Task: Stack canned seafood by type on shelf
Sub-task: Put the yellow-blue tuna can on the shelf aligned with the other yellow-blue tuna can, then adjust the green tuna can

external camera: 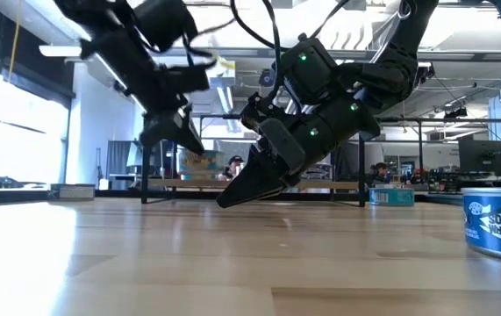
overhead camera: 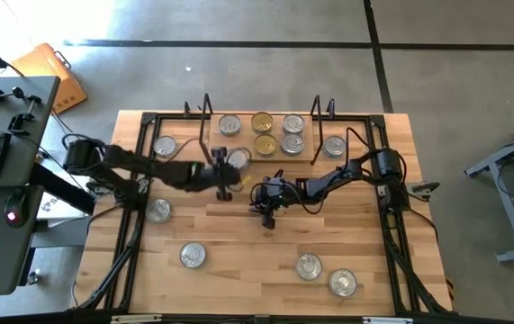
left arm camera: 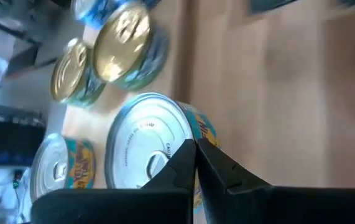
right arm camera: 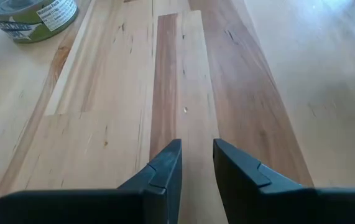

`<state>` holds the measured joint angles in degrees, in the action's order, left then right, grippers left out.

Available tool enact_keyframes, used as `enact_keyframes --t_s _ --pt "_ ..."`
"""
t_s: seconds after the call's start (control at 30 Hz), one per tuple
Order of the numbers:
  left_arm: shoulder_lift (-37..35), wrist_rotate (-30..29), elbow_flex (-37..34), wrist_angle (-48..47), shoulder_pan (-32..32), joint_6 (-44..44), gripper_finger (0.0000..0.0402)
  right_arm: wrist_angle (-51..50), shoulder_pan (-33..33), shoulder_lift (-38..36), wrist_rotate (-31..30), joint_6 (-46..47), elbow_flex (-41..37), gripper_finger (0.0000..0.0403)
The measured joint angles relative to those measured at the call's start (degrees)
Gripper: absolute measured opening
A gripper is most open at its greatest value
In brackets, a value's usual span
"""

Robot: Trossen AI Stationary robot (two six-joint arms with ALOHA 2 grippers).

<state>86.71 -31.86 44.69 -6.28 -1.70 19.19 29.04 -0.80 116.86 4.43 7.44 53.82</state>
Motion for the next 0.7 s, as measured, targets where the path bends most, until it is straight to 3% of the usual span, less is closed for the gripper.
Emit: enact_keyframes --t_s 0.4,0.57,0.7 --pt "0.03 5.57 0.02 -0.62 -10.87 3.14 0.0006 -0.02 0.00 0.00 0.00 0.02 0.00 0.0083" --pt "0.03 5.71 0.04 -1.04 -11.19 3.56 0.0043 -0.04 0.00 0.00 0.00 0.02 0.00 0.0083" --pt "-0.02 1.37 0.04 -0.85 -11.14 2.84 0.0082 -0.05 -0.01 0.00 0.00 0.01 0.00 0.0083"
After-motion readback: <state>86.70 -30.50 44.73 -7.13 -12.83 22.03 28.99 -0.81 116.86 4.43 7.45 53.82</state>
